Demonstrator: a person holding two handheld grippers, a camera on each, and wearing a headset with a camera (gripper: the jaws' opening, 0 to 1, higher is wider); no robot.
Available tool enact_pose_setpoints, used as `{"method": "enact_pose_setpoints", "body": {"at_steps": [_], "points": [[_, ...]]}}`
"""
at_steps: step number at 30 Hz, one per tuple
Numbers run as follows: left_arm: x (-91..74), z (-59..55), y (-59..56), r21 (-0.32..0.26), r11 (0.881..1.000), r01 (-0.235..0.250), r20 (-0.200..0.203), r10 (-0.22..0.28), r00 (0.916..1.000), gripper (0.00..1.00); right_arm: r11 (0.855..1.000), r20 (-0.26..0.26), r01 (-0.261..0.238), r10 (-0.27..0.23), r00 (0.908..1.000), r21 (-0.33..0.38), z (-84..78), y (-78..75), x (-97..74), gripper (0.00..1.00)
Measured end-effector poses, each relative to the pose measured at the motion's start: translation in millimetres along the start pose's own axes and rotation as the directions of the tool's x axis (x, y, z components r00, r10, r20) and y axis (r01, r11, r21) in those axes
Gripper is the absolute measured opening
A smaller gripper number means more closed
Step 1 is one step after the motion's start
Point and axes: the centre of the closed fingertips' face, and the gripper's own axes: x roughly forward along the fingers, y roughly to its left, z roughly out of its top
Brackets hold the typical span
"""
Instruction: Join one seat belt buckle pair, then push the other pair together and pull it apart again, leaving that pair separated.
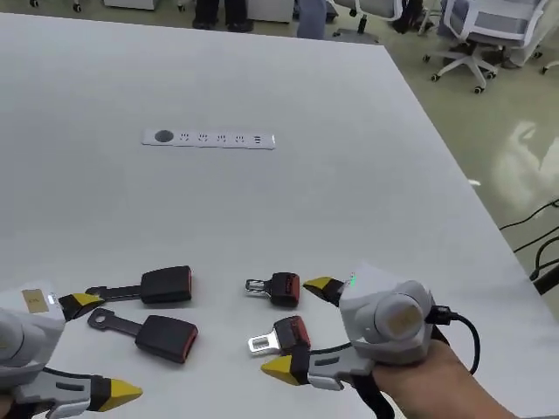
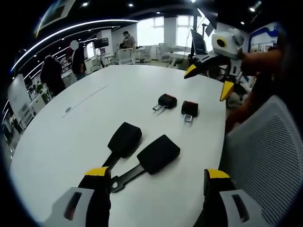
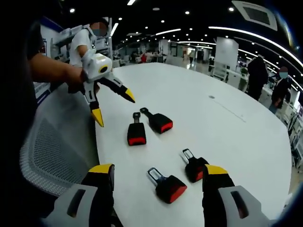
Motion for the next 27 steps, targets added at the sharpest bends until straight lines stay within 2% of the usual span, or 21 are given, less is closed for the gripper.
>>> {"method": "enact_pose_setpoints", "body": {"at_steps": [1, 3, 7, 11, 12, 14, 15, 17, 21, 24, 27], "points": [[0.9, -1.0, 0.0, 0.002, 1.000, 0.002, -0.003, -0.002, 1.0000, 0.81, 1.000, -0.005, -0.011, 0.011, 0.9999, -0.002, -1.2, 0.7, 0.0, 0.75], [2.8, -2.5, -2.1, 0.018, 1.000, 0.011, -0.011, -0.011, 0.9999, 0.81, 1.000, -0.002, 0.005, -0.005, 1.0000, -0.015, -1.9, -3.8, 1.4, 0.73], [7.6, -5.1, -3.5, 0.043, 0.999, 0.022, -0.025, -0.021, 0.9995, 0.79, 0.999, -0.010, -0.027, 0.026, 0.9996, -0.044, -3.5, -0.2, 4.1, 0.66], [13.1, -6.9, -2.9, 0.072, 0.997, 0.030, -0.038, -0.027, 0.9989, 0.77, 0.993, -0.051, -0.041, 0.035, 0.9980, -0.108, -8.0, 2.0, 7.8, 0.65], [14.8, -4.9, -3.3, 0.096, 0.995, 0.029, -0.041, -0.025, 0.9989, 0.77, 0.993, -0.053, -0.045, 0.040, 0.9978, -0.111, -8.1, 2.9, 8.9, 0.64], [17.5, -3.4, -7.0, 0.101, 0.994, 0.043, -0.042, -0.039, 0.9984, 0.74, 0.991, -0.063, -0.061, 0.054, 0.9966, -0.116, -10.4, 2.6, 13.4, 0.63], [19.8, -2.3, -11.3, 0.118, 0.991, 0.064, -0.043, -0.059, 0.9973, 0.69, 0.989, -0.073, -0.071, 0.062, 0.9954, -0.127, -10.8, 4.3, 14.0, 0.63], [23.1, -1.7, -13.7, 0.142, 0.987, 0.069, -0.052, -0.062, 0.9967, 0.65, 0.986, -0.092, -0.090, 0.077, 0.9927, -0.140, -15.1, 5.0, 17.8, 0.59], [31.1, -1.2, -16.7, 0.200, 0.976, 0.081, -0.074, -0.068, 0.9950, 0.64, 0.983, -0.099, -0.107, 0.093, 0.9908, -0.149, -17.2, 4.7, 22.3, 0.53], [35.1, 0.4, -13.5, 0.211, 0.973, 0.091, -0.075, -0.076, 0.9942, 0.63, 0.977, -0.108, -0.127, 0.110, 0.9880, -0.169, -18.7, 5.4, 25.8, 0.48], [39.5, 1.3, -6.8, 0.248, 0.963, 0.103, -0.092, -0.083, 0.9923, 0.60, 0.970, -0.131, -0.147, 0.124, 0.9837, -0.192, -23.3, 4.1, 29.0, 0.46]]}}
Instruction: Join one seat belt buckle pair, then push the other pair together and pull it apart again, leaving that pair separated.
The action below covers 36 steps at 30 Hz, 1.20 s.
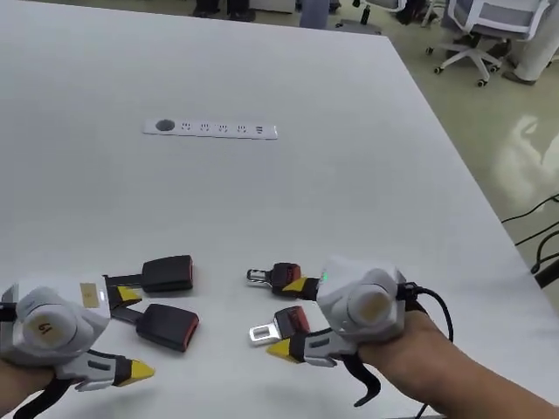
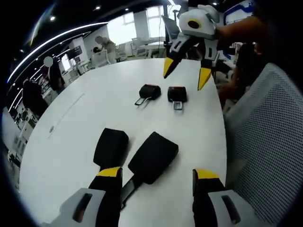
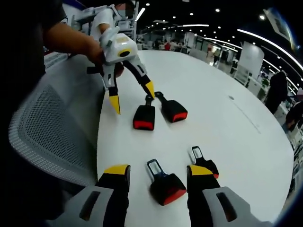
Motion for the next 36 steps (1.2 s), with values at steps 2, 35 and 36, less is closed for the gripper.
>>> {"method": "enact_pose_setpoints", "body": {"at_steps": [2, 35, 36], "points": [[1.6, 0.8, 2.8, 0.020, 1.000, 0.022, -0.002, -0.022, 0.9998, 0.55, 1.000, -0.023, -0.009, 0.009, 0.9997, -0.022, -4.9, -0.8, 1.7, 0.45], [34.8, -6.7, 6.3, 0.223, 0.956, 0.192, -0.151, -0.161, 0.9754, 0.37, 0.972, -0.227, -0.156, 0.115, 0.9672, -0.174, -55.3, -13.4, 26.2, 0.35], [34.4, -6.9, 5.7, 0.228, 0.954, 0.194, -0.150, -0.162, 0.9752, 0.37, 0.973, -0.224, -0.158, 0.117, 0.9674, -0.170, -55.0, -13.5, 27.1, 0.35]]}}
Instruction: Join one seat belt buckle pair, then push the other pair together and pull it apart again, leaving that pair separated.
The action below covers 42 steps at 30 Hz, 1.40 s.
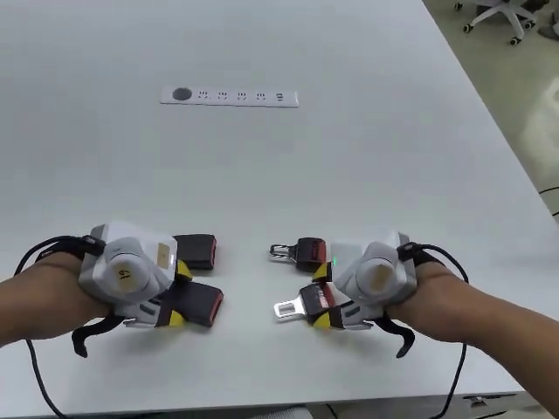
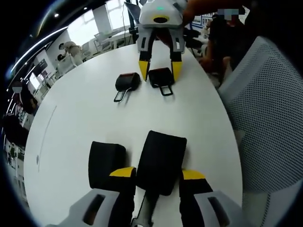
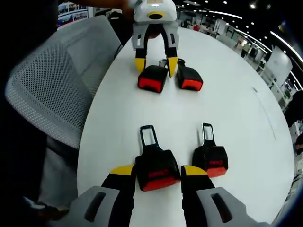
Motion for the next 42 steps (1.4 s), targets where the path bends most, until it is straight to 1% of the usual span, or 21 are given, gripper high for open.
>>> {"method": "enact_pose_setpoints", "body": {"at_steps": [6, 11, 13, 15, 17, 18, 20, 22, 25, 26, 29, 32, 35, 38, 42], "points": [[-1.0, -1.5, -4.4, 0.021, 1.000, 0.001, -0.006, -0.001, 1.0000, 0.33, 1.000, 0.000, -0.007, 0.007, 1.0000, 0.013, 0.0, 2.0, -0.6, 0.35], [-1.0, -1.2, -7.1, 0.028, 1.000, -0.001, 0.008, 0.001, 1.0000, 0.33, 1.000, 0.003, -0.009, 0.009, 1.0000, 0.014, -1.2, 2.7, -0.8, 0.35], [-0.9, -0.9, -7.0, 0.028, 1.000, -0.001, 0.011, 0.001, 0.9999, 0.33, 1.000, 0.012, -0.016, 0.016, 0.9998, 0.023, -2.2, 2.7, -1.3, 0.35], [-0.7, -1.2, -6.6, 0.021, 1.000, -0.002, 0.013, 0.001, 0.9999, 0.32, 0.998, 0.027, -0.022, 0.021, 0.9994, 0.063, -3.2, 1.7, -0.9, 0.35], [-0.8, -0.8, -6.8, 0.025, 1.000, -0.004, 0.012, 0.004, 0.9999, 0.32, 0.990, 0.039, -0.036, 0.031, 0.9988, 0.133, -4.1, 2.6, -0.6, 0.35], [-0.7, -0.8, -6.8, 0.026, 1.000, -0.006, 0.010, 0.006, 0.9999, 0.32, 0.995, 0.039, -0.031, 0.027, 0.9989, 0.094, -4.1, -0.1, -0.1, 0.35], [-0.7, -1.2, -6.7, 0.022, 1.000, -0.011, 0.009, 0.010, 0.9999, 0.32, 0.995, 0.033, -0.030, 0.027, 0.9991, 0.100, -1.3, 2.8, 0.1, 0.35], [-0.8, -1.3, -6.9, 0.014, 1.000, -0.014, 0.011, 0.013, 0.9999, 0.32, 0.995, 0.032, -0.031, 0.028, 0.9991, 0.097, -1.5, 2.6, 0.4, 0.35], [-1.0, -1.7, -7.7, 0.012, 1.000, -0.012, 0.008, 0.011, 0.9999, 0.32, 0.994, 0.041, -0.032, 0.028, 0.9987, 0.105, -2.2, 2.1, 0.0, 0.35], [-1.0, -1.6, -7.8, 0.013, 1.000, -0.012, 0.006, 0.012, 0.9999, 0.32, 0.992, 0.049, -0.029, 0.023, 0.9985, 0.124, -1.5, 1.9, 0.3, 0.35], [-0.8, -2.2, -7.4, 0.010, 1.000, -0.018, -0.001, 0.018, 0.9998, 0.32, 0.991, 0.050, -0.020, 0.013, 0.9986, 0.135, -1.5, 1.3, 0.5, 0.35], [-1.0, -2.4, -7.5, 0.000, 1.000, -0.023, 0.004, 0.023, 0.9997, 0.32, 0.991, 0.047, -0.017, 0.010, 0.9988, 0.136, -1.0, 2.1, 0.6, 0.36], [-1.0, -2.7, -7.4, -0.009, 1.000, -0.025, 0.008, 0.025, 0.9996, 0.32, 0.991, 0.042, -0.019, 0.013, 0.9990, 0.132, -1.3, 2.4, 0.6, 0.36], [-1.4, -2.0, -7.8, -0.012, 1.000, -0.026, 0.005, 0.026, 0.9996, 0.32, 0.993, 0.020, -0.025, 0.023, 0.9995, 0.118, -3.4, 3.5, -0.7, 0.37], [-1.5, -1.6, -7.9, -0.018, 0.999, -0.026, 0.005, 0.026, 0.9996, 0.32, 0.994, 0.010, -0.029, 0.028, 0.9995, 0.108, -4.0, 4.0, -1.1, 0.38]]}}
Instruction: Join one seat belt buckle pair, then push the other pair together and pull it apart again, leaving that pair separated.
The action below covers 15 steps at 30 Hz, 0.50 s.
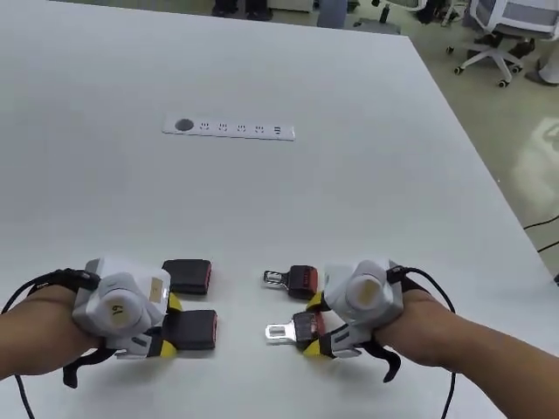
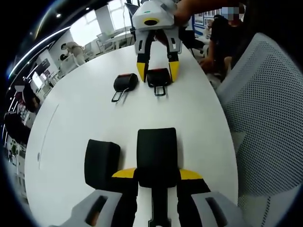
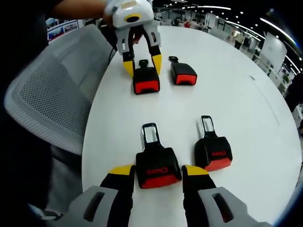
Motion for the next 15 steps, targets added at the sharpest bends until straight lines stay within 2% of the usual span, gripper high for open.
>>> {"method": "enact_pose_setpoints", "body": {"at_steps": [2, 15], "points": [[0.2, -0.4, 0.3, -0.006, 1.000, -0.001, 0.004, 0.001, 1.0000, 0.32, 1.000, -0.001, -0.007, 0.007, 1.0000, -0.011, -0.5, 1.0, 0.5, 0.34], [0.8, -1.7, 0.8, -0.010, 1.000, 0.009, -0.005, -0.009, 1.0000, 0.32, 1.000, -0.005, 0.000, 0.000, 1.0000, 0.000, 1.4, -0.7, 1.1, 0.33]]}}
